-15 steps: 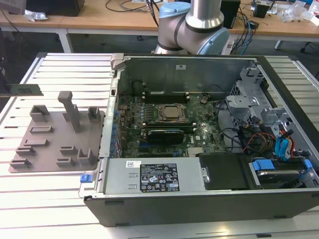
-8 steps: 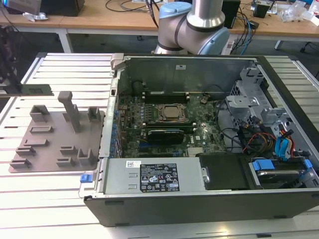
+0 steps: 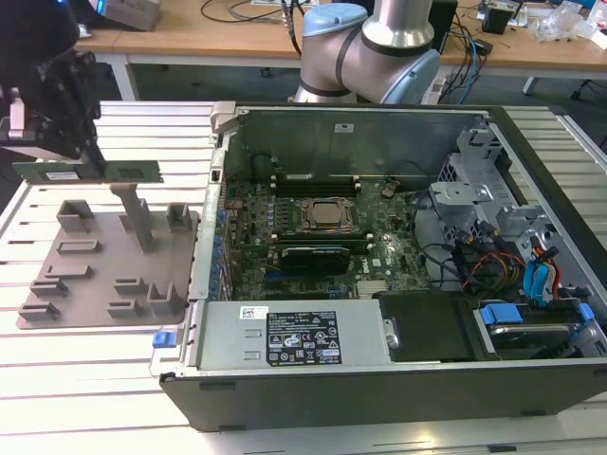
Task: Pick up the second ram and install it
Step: 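Pick up the second ram and move it above second insertion slot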
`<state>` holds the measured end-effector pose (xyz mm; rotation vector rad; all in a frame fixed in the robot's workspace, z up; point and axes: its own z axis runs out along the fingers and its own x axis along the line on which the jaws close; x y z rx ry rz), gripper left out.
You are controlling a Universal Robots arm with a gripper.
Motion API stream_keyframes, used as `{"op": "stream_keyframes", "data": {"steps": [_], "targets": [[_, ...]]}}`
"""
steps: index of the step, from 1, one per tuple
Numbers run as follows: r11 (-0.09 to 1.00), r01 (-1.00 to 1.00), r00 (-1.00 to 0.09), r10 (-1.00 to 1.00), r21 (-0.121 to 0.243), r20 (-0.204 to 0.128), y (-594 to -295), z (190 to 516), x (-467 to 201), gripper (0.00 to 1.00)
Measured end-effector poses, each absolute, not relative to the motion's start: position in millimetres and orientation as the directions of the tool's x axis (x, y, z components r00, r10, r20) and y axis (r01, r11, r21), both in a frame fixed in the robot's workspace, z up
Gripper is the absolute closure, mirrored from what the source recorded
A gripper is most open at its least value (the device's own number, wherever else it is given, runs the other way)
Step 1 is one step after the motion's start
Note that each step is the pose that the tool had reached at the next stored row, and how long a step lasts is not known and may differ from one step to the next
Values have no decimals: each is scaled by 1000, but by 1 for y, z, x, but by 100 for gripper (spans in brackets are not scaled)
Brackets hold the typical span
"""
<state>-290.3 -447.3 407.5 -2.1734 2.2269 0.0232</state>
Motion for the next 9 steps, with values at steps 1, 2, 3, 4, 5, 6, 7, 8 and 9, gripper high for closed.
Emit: {"op": "stream_keyframes", "data": {"steps": [1, 2, 3, 4, 5, 6, 7, 8, 9], "targets": [[24, -1000, -24, -999, -10, -32, -447, 408, -285, 86], [25, -1000, -24, -999, -10, -32, -447, 408, -280, 86], [24, -1000, -24, -999, -10, -32, -447, 408, -275, 86], [24, -1000, -24, -999, -10, -32, -447, 408, -269, 86], [25, -1000, -24, -999, -10, -32, -447, 408, -263, 86], [25, -1000, -24, -999, -10, -32, -447, 408, -257, 86], [25, -1000, -24, -999, -10, -32, -447, 408, -253, 86], [24, -1000, -24, -999, -10, -32, -447, 408, -249, 86], [24, -1000, -24, -999, -10, -32, -447, 408, -246, 86]]}}
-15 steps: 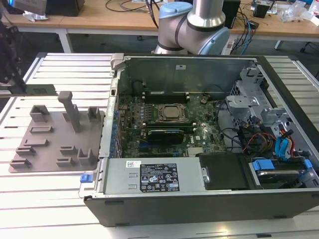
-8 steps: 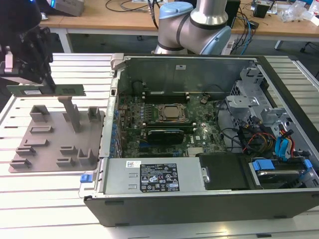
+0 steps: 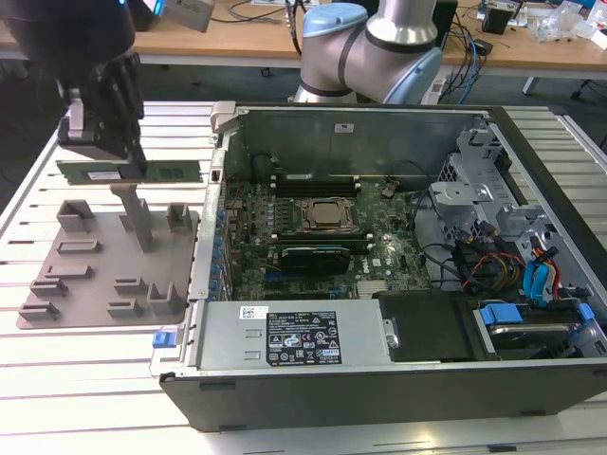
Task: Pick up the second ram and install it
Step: 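Pick up the second ram and move it above second insertion slot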
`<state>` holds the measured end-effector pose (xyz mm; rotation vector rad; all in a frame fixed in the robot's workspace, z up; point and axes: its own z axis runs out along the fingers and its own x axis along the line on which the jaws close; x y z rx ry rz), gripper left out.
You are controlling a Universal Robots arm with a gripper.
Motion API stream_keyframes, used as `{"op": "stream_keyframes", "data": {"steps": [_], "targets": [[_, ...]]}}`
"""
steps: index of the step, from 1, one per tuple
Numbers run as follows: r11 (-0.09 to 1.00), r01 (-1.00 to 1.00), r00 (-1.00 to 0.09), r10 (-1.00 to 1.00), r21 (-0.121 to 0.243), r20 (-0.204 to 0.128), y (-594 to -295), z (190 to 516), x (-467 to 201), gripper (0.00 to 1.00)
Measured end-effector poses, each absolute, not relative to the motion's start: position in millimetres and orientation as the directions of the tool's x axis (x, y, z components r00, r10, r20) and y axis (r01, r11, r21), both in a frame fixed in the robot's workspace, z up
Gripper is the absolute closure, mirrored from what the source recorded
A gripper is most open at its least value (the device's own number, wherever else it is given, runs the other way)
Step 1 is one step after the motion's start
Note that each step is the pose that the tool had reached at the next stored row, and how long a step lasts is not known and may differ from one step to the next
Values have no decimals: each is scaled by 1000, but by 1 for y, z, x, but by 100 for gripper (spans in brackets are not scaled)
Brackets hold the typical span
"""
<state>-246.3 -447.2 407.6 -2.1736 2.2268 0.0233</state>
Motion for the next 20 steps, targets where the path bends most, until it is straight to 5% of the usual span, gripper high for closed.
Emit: {"op": "stream_keyframes", "data": {"steps": [20], "targets": [[24, -1000, -25, -999, 0, -32, -441, 407, -163, 86]]}}
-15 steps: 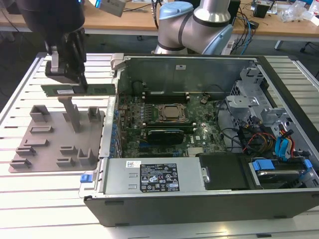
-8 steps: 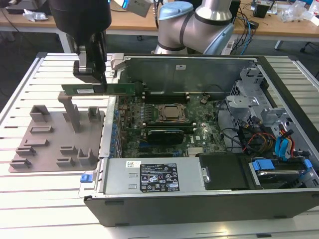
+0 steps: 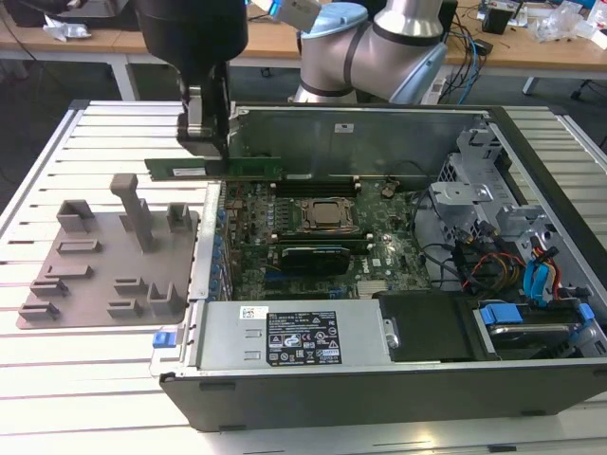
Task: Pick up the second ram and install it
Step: 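Pick up the second ram and move it above second insertion slot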
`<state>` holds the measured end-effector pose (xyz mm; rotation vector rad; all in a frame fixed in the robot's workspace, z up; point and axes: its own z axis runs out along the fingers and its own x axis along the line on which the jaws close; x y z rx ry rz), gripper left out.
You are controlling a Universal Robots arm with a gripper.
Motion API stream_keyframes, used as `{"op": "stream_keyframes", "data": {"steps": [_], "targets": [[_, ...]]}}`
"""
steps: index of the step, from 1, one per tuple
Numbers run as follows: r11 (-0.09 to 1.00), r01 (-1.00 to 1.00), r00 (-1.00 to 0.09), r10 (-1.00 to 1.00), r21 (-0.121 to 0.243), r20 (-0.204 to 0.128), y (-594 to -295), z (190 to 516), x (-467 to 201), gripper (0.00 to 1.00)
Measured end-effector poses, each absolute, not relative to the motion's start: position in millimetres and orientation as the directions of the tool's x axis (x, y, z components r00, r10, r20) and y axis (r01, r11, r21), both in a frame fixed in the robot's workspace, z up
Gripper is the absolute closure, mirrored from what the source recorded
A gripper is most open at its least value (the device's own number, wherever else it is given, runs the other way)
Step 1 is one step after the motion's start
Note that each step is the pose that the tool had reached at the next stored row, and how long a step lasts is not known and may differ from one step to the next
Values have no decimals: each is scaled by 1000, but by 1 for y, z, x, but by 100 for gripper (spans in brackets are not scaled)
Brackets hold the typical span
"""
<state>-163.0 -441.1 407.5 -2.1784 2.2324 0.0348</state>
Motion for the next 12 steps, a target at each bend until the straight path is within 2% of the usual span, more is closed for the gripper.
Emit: {"op": "stream_keyframes", "data": {"steps": [12], "targets": [[-13, -1000, 12, -999, 24, -45, -429, 399, -97, 86]]}}
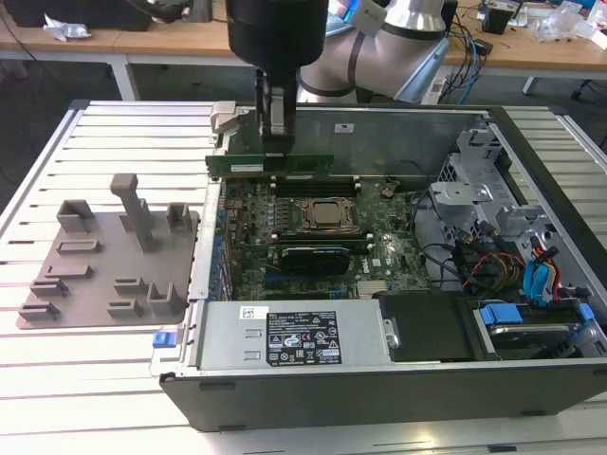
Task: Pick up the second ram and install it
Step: 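Pick up the second ram and move it above second insertion slot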
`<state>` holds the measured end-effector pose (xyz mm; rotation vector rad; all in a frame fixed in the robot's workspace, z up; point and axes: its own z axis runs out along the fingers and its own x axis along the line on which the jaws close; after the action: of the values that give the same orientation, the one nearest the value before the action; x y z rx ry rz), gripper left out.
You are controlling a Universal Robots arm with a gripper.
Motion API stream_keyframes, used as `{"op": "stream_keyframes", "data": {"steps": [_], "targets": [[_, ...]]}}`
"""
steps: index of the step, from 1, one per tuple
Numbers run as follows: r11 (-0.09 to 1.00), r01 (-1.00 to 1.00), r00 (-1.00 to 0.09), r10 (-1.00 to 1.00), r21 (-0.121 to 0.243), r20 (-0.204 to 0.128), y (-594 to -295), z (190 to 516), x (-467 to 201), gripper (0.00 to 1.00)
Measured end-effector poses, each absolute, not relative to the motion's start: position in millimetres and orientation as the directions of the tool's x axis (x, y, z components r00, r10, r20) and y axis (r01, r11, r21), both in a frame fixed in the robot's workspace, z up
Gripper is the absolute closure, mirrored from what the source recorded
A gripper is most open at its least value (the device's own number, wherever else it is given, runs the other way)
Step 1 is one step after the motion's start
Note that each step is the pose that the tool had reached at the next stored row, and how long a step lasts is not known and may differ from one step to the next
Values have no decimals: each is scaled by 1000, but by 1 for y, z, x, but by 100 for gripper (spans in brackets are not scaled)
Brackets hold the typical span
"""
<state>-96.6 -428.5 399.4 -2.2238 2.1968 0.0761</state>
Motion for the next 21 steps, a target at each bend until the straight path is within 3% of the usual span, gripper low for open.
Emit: {"op": "stream_keyframes", "data": {"steps": [13, 21], "targets": [[-13, -998, 11, -999, 56, -45, -412, 368, -29, 86], [-14, -998, 11, -999, 57, -45, -403, 357, -25, 86]]}}
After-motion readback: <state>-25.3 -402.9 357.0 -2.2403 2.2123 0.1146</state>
